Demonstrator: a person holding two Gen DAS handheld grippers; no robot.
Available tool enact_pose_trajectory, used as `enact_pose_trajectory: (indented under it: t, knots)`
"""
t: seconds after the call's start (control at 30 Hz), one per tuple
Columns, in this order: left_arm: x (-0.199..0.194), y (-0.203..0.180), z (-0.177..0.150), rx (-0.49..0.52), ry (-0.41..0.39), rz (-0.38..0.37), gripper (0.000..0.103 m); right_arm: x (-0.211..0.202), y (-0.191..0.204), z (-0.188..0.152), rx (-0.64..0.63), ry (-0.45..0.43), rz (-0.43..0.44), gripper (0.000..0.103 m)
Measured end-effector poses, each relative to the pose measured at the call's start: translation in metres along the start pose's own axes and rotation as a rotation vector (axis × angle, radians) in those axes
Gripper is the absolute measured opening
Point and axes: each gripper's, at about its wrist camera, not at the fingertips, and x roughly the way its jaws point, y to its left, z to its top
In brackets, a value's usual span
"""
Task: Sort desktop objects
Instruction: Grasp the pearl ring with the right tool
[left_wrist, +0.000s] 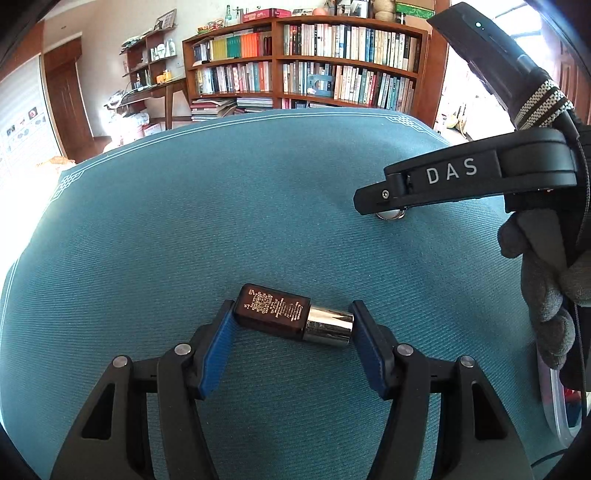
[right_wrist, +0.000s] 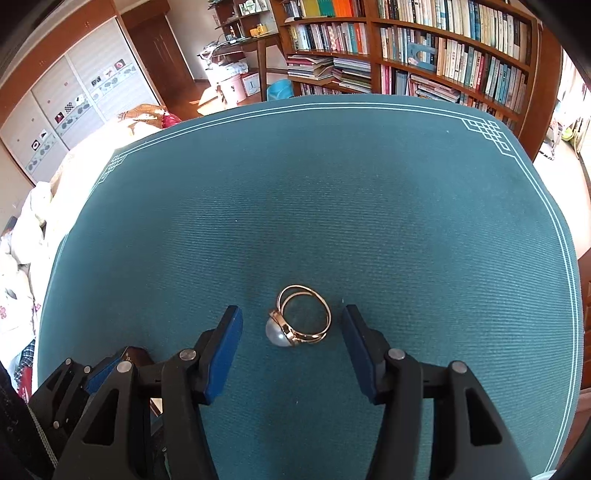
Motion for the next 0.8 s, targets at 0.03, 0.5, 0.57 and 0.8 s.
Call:
enact_pose_trajectory:
  t: [0.03,0.5,0.57,0.8]
  knots:
    - [0.0,0.0,0.0,0.0,0.0,0.0,0.064,0.0,0.002,0.0,-0.012,-0.003,-0.011,0.06]
    - [0.0,-0.002,-0.001,0.009,-0.003,0.013,0.064,-0.019,-0.002,-0.013,0.033,-0.048,-0.039,0.039]
    - [0.0,-0.001,-0.001,0.01,-0.004,0.014,0.064,-0.026,-0.001,-0.015,0.037,-0.064,-0.025,0.039]
    - [-0.003,-0.005,-0.003,0.016,-0.018,0.048,0.064,-0.05,-0.004,-0.028,0.058,-0.111,0.022,0.039]
